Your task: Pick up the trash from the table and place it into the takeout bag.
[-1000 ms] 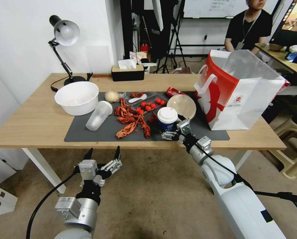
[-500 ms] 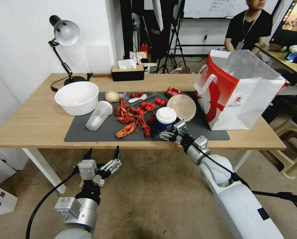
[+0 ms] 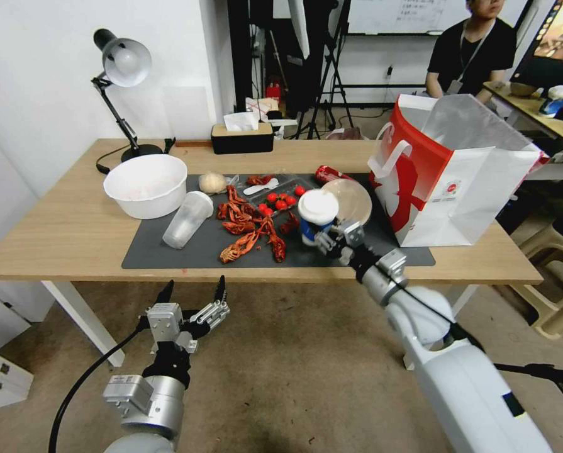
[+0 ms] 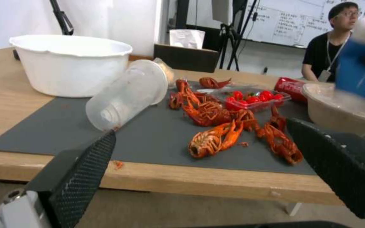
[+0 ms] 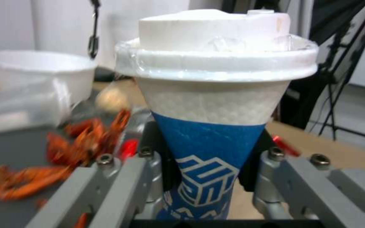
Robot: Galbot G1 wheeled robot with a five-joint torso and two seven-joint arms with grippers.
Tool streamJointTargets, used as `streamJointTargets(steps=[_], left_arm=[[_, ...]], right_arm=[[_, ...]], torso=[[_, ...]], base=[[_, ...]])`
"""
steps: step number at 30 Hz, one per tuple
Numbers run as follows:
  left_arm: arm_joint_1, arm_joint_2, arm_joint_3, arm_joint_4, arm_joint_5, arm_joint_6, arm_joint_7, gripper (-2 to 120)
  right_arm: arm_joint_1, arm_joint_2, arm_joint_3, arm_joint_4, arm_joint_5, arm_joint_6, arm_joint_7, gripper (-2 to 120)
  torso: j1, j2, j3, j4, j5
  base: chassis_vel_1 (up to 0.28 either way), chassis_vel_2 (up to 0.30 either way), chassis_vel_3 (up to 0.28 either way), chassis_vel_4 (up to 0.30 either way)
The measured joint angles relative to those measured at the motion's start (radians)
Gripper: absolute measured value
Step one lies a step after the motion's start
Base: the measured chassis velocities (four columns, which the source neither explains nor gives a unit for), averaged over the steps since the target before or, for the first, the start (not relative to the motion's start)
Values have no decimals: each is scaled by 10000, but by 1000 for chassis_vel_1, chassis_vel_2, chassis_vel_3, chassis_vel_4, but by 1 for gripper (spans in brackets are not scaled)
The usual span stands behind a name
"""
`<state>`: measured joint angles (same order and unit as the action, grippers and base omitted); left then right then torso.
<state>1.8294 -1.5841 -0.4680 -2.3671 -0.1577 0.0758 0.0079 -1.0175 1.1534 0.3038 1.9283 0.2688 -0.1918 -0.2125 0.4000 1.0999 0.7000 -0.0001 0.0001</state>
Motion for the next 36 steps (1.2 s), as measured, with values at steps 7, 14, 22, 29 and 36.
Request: streamJointTargets(steps=[7,14,22,29,36], left_arm=[[17,-35,-1,-38,6,-23,-3,100],[19,-51,8,-68,21,-24,-3,100],[40,-38,-7,-104,25,-23,-2,100],[64,-52,-11,-113,34,-24,-2,100],[26,-57,11,-53,43,-23,-5,100]], right_arm=[[926,-713,459,381,1092,-431,519,14],[2537,-1521,658,427,2596,-1213,1391,0],[4037,-1942,540,49,3684,-2163,2429,0],[5128,-2390,516,-461,4586,-3682,4168,0],[5916,-2664,629,-643,6999,-5304,7395,0]], torso=[[0,0,1,0,2],[0,0,0,1,-2],[0,1,1,2,-1],[0,1,1,0,1],[-1,1,1,2,-1]], base=[[0,0,0,0],[0,0,0,0],[0,0,0,0],[0,0,0,0],[0,0,0,0]])
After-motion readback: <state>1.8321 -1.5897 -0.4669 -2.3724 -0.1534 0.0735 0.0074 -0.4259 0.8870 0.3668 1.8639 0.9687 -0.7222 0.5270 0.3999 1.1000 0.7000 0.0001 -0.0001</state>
